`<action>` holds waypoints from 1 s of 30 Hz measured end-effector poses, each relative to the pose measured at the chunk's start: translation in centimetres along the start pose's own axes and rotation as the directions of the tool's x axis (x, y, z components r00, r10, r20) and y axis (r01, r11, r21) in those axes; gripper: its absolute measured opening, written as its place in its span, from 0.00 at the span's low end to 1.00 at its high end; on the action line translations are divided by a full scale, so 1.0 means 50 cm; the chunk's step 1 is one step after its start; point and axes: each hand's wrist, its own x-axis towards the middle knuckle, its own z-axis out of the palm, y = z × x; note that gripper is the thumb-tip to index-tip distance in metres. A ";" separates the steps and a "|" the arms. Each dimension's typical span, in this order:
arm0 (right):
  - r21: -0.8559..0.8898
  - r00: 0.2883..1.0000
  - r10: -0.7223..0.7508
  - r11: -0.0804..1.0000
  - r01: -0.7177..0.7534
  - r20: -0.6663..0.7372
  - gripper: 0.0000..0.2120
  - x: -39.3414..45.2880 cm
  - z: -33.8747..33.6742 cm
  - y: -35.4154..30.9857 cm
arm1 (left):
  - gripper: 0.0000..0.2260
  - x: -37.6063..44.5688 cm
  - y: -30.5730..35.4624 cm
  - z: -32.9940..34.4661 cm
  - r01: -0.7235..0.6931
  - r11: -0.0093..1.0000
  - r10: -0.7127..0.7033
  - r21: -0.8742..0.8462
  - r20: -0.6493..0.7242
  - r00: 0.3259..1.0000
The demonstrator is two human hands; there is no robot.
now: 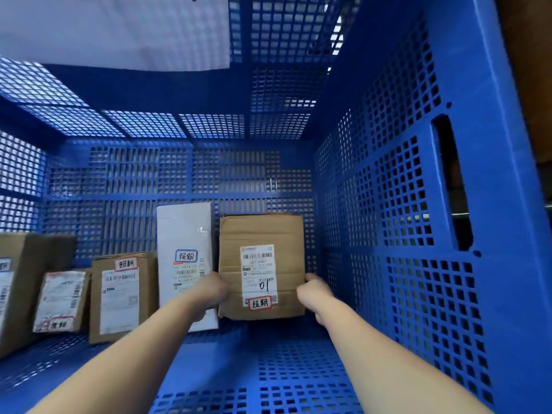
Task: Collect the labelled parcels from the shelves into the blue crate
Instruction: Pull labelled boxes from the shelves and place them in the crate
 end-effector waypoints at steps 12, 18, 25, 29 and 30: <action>0.080 0.977 -0.167 0.981 0.178 -0.132 0.17 -0.250 -0.084 -0.089 | 0.19 -0.265 0.100 -0.077 -0.099 0.970 0.094 -0.223 -0.034 0.995; 0.139 0.965 -0.215 0.962 0.235 -0.147 0.16 -0.411 -0.136 -0.133 | 0.17 -0.432 0.144 -0.124 -0.165 0.946 0.158 -0.278 -0.047 0.986; 0.235 0.948 -0.251 0.927 0.293 -0.194 0.09 -0.605 -0.204 -0.170 | 0.14 -0.644 0.187 -0.174 -0.236 0.917 0.227 -0.321 -0.064 0.972; 0.283 0.934 -0.286 0.897 0.340 -0.216 0.06 -0.707 -0.237 -0.188 | 0.10 -0.756 0.216 -0.192 -0.302 0.893 0.299 -0.333 -0.062 0.952; 0.293 0.929 -0.296 0.888 0.354 -0.222 0.06 -0.732 -0.245 -0.191 | 0.08 -0.784 0.224 -0.195 -0.320 0.884 0.320 -0.341 -0.058 0.946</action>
